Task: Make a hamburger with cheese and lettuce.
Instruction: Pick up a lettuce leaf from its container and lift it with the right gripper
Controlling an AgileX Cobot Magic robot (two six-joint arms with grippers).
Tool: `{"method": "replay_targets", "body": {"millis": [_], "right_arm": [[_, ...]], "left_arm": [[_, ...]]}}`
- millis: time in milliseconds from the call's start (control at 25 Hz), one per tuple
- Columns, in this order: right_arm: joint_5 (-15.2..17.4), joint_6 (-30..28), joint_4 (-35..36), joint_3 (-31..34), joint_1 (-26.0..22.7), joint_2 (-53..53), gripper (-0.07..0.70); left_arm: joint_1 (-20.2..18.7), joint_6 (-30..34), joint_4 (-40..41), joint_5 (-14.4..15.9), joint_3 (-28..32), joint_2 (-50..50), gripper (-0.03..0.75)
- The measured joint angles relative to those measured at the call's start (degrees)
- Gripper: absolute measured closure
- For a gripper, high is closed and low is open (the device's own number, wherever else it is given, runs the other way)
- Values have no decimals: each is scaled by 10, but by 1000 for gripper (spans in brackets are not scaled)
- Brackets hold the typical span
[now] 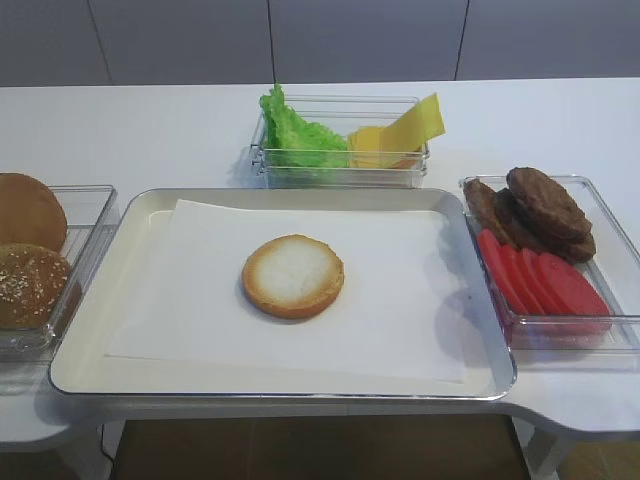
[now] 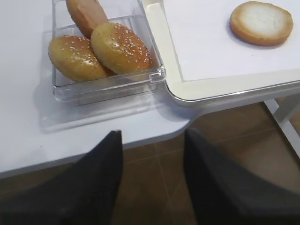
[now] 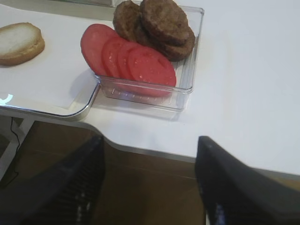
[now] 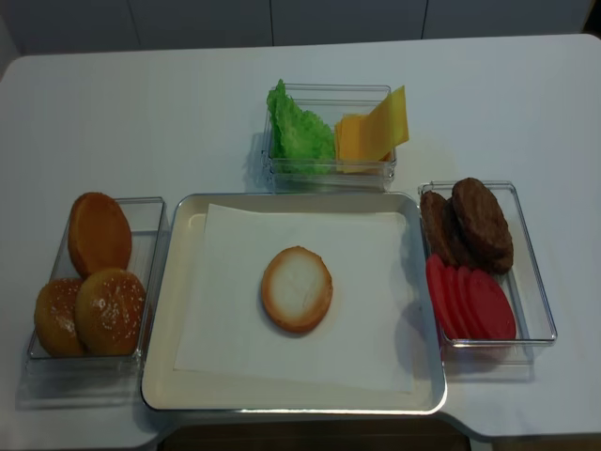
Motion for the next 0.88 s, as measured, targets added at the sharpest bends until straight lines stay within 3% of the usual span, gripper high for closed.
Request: {"method": "replay_targets", "body": {"millis": [880], "right_arm": [[0, 1, 0, 0, 0, 0, 157]], "left_arm": [[0, 0, 0, 0, 0, 0, 391]]}}
